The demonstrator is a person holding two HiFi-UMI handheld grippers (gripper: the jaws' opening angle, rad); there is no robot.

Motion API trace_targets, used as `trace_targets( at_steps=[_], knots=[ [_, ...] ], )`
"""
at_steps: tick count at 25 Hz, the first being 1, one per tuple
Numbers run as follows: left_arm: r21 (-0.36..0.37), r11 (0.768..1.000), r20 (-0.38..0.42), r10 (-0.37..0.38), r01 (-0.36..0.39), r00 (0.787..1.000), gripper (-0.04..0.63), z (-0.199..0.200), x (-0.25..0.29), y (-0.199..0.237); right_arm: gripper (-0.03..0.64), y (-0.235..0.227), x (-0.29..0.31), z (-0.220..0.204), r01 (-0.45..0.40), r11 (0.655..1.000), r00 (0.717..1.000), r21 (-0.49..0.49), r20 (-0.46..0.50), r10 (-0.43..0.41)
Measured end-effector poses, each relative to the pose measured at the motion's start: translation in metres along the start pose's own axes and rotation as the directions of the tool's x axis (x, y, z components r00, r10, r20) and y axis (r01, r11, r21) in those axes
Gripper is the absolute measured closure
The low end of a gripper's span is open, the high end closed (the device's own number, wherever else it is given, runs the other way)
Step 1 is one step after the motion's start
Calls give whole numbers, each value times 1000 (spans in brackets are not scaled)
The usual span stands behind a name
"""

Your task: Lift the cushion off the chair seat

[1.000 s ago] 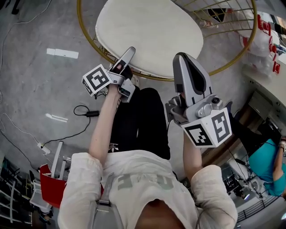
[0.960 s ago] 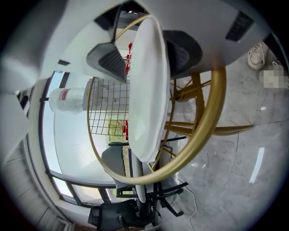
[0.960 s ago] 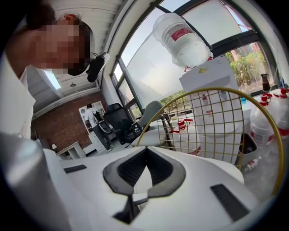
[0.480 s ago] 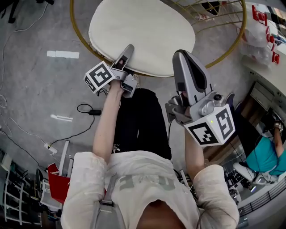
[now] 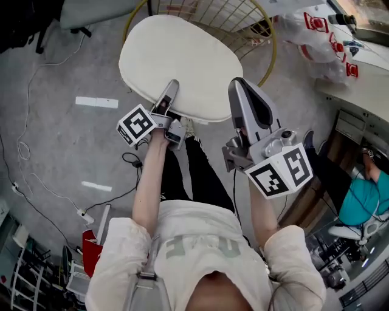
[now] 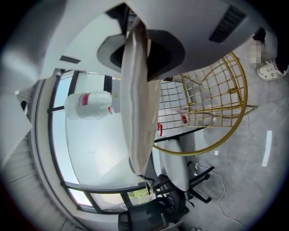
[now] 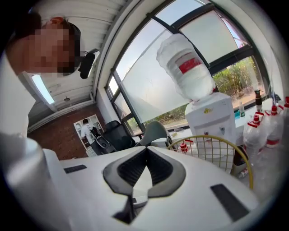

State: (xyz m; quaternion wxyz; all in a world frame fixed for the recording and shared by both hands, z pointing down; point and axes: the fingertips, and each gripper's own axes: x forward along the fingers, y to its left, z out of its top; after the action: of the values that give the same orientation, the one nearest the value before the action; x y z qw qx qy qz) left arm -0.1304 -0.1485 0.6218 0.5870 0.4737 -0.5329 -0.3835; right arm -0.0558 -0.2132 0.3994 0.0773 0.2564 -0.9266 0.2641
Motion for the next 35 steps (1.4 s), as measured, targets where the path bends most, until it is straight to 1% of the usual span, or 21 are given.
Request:
trace_targets(
  at_steps=[3, 5, 7, 9, 10, 12, 14, 17, 19, 23, 27, 29, 30, 31, 32, 33, 35],
  knots=[
    [17, 993, 14, -115, 115, 993, 545, 13, -13, -78, 601, 18, -13, 37, 36, 999, 996, -9, 84, -35],
    [81, 987, 12, -142, 140, 990, 545, 16, -29, -125, 601, 29, -32, 62, 62, 998, 990, 3, 130, -61],
    [91, 979, 33, -184, 181, 982, 545, 15, -46, -178, 601, 41, -53, 86, 75, 997, 984, 13, 160, -76],
    [112, 967, 65, -237, 229, 969, 545, 20, -57, -232, 601, 52, -71, 109, 81, 997, 977, 18, 195, -82],
    [134, 956, 77, -272, 260, 959, 545, 24, -61, -258, 601, 56, -77, 119, 87, 996, 972, 14, 219, -88],
    [193, 923, 87, -354, 333, 931, 545, 31, -66, -305, 601, 61, -88, 136, 104, 994, 959, -14, 265, -97],
    [232, 891, 92, -420, 391, 903, 545, 29, -72, -338, 601, 65, -98, 148, 125, 990, 951, -59, 291, -102],
    [261, 861, 96, -472, 436, 876, 545, 22, -84, -369, 601, 73, -110, 159, 140, 984, 943, -107, 317, -100],
    [281, 849, 92, -487, 447, 869, 545, 18, -90, -384, 601, 79, -114, 166, 136, 983, 938, -123, 334, -88],
    [291, 844, 74, -490, 451, 869, 545, 11, -92, -398, 601, 85, -119, 172, 121, 984, 935, -131, 347, -69],
    [313, 841, 79, -487, 442, 870, 545, 3, -97, -402, 601, 87, -125, 172, 108, 986, 935, -127, 349, -57],
    [351, 841, 82, -467, 412, 881, 545, 0, -100, -404, 601, 87, -127, 173, 108, 985, 935, -131, 351, -56],
    [387, 838, 87, -447, 384, 890, 545, 0, -102, -403, 601, 88, -128, 173, 109, 985, 934, -133, 352, -56],
    [442, 828, 93, -426, 346, 900, 545, 1, -104, -404, 601, 89, -129, 174, 108, 985, 934, -133, 353, -55],
    [517, 799, 99, -411, 306, 906, 545, 2, -106, -407, 601, 89, -130, 174, 107, 985, 933, -134, 356, -53],
    [602, 752, 104, -406, 267, 908, 545, 3, -109, -414, 601, 90, -132, 175, 107, 985, 932, -136, 359, -52],
    [740, 647, 126, -403, 185, 907, 545, 2, -117, -429, 601, 92, -136, 176, 109, 984, 929, -141, 366, -50]
  ],
)
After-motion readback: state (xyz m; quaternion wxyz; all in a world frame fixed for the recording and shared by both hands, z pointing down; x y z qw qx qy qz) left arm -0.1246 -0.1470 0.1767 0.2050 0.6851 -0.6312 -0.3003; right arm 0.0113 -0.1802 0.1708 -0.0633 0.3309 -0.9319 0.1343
